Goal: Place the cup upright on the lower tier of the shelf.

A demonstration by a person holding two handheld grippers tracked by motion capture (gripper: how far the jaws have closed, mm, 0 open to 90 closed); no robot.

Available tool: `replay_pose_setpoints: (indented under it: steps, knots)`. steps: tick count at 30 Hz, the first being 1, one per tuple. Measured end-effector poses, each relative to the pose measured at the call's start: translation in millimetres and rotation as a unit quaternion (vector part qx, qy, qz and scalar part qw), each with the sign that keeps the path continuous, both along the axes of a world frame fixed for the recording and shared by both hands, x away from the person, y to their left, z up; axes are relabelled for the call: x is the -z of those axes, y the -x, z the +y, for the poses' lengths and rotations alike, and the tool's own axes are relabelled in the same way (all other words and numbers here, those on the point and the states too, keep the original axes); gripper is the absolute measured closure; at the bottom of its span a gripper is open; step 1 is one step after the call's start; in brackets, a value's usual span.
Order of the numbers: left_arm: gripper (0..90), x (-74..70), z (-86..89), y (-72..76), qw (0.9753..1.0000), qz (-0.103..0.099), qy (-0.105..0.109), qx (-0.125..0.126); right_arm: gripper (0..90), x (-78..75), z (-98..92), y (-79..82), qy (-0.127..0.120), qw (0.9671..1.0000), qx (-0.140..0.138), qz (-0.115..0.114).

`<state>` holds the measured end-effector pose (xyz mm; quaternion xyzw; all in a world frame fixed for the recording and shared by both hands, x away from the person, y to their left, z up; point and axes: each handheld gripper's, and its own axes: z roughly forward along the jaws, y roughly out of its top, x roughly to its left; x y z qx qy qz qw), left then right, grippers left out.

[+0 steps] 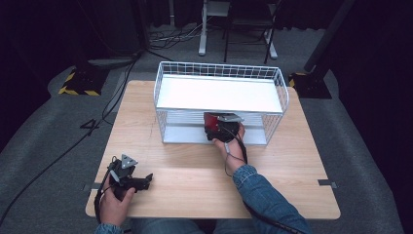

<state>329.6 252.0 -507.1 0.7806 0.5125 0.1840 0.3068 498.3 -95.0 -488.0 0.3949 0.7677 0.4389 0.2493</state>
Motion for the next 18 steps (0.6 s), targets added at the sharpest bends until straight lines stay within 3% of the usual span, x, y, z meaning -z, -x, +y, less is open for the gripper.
replay_pose_setpoints:
  steps: [6,18]
  knots:
    - [0.1,0.0,0.0,0.0,1.0000,0.000,0.000,0.000,15.8,0.0,-5.8,5.1,-0.004,1.0000,-0.003,-0.006]
    - [0.1,0.0,0.0,-0.3,1.0000,-0.001,0.000,0.000,15.9,-13.5,-22.4,22.6,-0.013,0.9999,-0.009,0.007]
